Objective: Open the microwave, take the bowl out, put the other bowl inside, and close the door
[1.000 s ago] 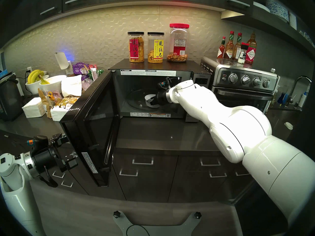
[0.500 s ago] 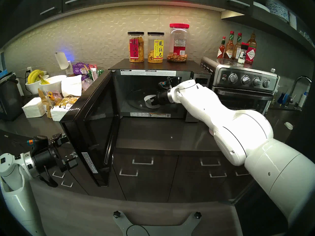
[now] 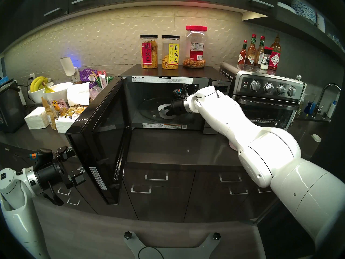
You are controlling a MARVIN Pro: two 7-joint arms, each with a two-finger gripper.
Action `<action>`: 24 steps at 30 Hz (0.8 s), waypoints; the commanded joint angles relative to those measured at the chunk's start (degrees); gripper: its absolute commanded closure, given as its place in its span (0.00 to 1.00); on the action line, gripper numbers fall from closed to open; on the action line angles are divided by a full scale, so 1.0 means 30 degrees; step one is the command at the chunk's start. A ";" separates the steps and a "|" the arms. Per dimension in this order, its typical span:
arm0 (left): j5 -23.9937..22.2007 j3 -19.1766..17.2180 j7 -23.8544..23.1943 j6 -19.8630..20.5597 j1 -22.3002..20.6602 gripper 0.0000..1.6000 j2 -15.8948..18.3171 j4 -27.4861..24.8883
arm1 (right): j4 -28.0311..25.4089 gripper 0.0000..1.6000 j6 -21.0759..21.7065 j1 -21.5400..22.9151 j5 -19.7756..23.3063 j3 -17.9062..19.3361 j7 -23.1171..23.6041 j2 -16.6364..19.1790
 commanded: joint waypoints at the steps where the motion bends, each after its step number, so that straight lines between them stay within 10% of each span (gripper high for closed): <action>1: -0.0100 0.0027 -0.0159 -0.0025 0.0037 0.00 0.0021 -0.0239 | -0.2273 0.53 0.0615 -0.0442 -0.0439 -0.0061 -0.1323 0.0348; 13: -0.0113 0.0019 -0.0184 -0.0024 0.0053 0.00 0.0020 -0.0260 | -0.5109 0.40 0.2257 -0.1764 -0.1209 0.0355 -0.4417 0.0448; 16: -0.0116 0.0017 -0.0191 -0.0024 0.0056 0.00 0.0020 -0.0264 | -0.5775 0.11 0.2771 -0.2091 -0.1330 0.0518 -0.5020 0.0461; 24: -0.0126 0.0012 -0.0204 -0.0023 0.0067 0.00 0.0021 -0.0275 | -0.7855 0.15 0.4298 -0.3047 -0.1675 0.0852 -0.6233 0.0642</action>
